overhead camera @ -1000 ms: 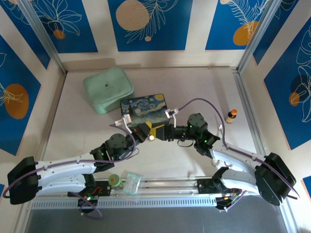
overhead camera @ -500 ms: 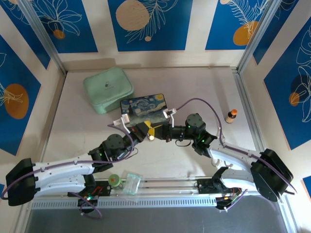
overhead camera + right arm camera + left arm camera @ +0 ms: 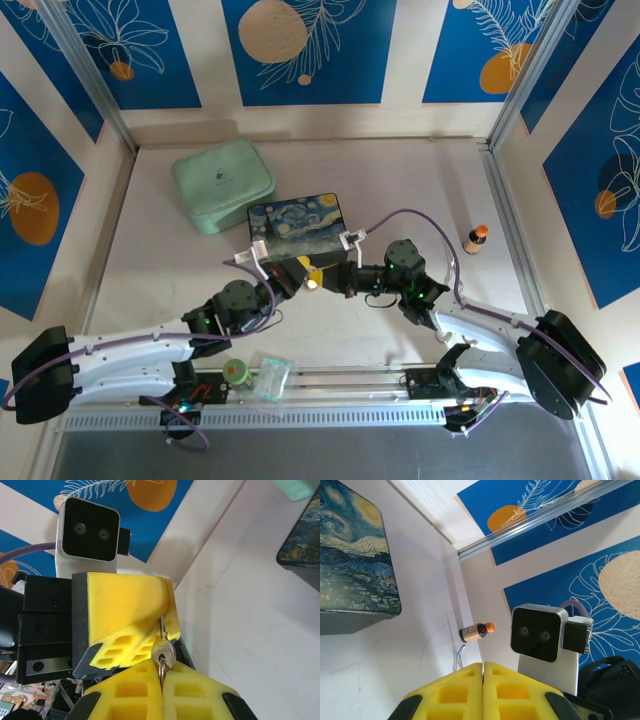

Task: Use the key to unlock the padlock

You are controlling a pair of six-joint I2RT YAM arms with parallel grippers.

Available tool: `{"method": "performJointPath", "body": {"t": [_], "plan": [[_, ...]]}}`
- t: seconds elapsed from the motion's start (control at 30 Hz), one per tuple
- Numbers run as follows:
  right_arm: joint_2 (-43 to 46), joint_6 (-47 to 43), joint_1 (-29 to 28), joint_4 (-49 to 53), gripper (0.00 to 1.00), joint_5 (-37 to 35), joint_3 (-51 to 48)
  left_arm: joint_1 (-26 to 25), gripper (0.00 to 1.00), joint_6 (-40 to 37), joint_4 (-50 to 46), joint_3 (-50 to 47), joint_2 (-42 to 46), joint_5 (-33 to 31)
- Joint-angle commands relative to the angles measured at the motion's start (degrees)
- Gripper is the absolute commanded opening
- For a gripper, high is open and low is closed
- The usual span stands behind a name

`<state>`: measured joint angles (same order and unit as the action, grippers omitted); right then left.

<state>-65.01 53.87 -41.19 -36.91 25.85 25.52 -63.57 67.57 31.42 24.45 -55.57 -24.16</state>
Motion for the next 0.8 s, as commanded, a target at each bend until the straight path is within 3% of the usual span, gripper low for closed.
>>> {"method": "performJointPath", "body": {"t": [0.0, 0.03, 0.17, 0.23, 0.47, 0.77], "plan": [[2.37, -2.54, 1.17, 6.01, 0.0, -0.12, 0.26, 0.02, 0.21, -0.21, -5.62, -0.09, 2.23, -4.15], [2.43, -3.32, 1.36, 7.73, 0.0, 0.29, 0.61, 0.03, 0.22, -0.46, -7.33, 0.15, 2.46, -4.76], [1.76, -5.4, 2.16, 12.77, 0.0, 1.28, 1.2, 0.1, 0.59, -1.08, -8.91, -0.01, 2.74, -6.72], [0.94, -6.12, 2.4, 14.83, 0.0, 1.85, 1.55, 0.11, 0.69, -1.53, -10.57, 0.43, 2.53, -7.19], [-3.89, -10.24, 3.65, 31.04, 0.0, -2.07, 6.37, 0.09, 0.68, -2.44, -35.47, 9.94, -2.94, -9.06], [-8.65, -10.15, 5.04, 30.46, 0.0, 1.47, 6.6, 0.03, 0.7, -6.79, -20.99, 5.69, -8.37, -5.93]]}}
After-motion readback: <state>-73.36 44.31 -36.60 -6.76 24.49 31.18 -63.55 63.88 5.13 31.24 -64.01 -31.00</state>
